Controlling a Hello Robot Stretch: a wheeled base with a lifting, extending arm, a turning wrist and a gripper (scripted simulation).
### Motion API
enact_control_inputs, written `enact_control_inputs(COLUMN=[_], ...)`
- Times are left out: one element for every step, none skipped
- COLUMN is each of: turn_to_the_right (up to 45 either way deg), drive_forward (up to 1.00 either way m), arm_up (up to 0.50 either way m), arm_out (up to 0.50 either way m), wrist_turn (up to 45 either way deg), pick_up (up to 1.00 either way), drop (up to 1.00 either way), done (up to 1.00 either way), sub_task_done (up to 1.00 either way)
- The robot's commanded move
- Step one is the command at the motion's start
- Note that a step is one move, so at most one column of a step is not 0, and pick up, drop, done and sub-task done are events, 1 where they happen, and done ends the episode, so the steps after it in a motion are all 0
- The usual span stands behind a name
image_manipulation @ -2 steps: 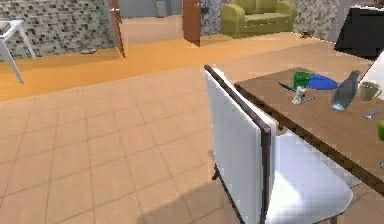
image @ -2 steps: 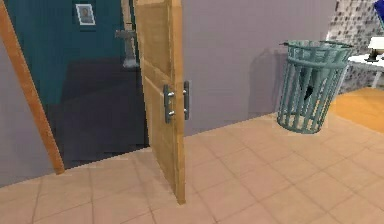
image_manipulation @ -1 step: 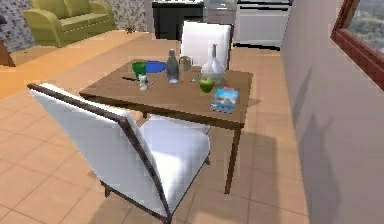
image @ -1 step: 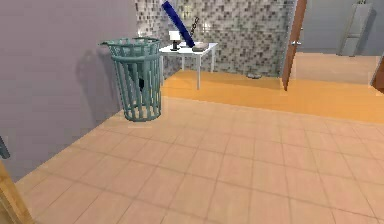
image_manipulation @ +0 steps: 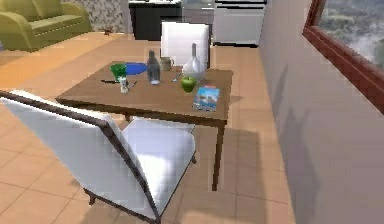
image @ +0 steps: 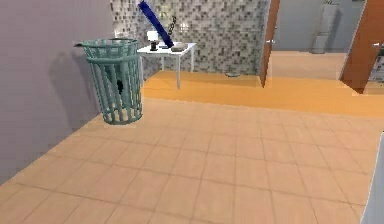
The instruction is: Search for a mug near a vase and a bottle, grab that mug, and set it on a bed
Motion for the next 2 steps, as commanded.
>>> enact_control_inputs(turn_to_the_right=[0.0,3.0], drive_forward=[1.0,0.0], arm_up=[0.0,0.0], arm_out=[0.0,0.0], wrist_turn=[0.0,0.0], pick_up=[0.0,0.0], drop=[0.0,0.0], done=[0.0,0.0], sub_task_done=[0.0,0.0])
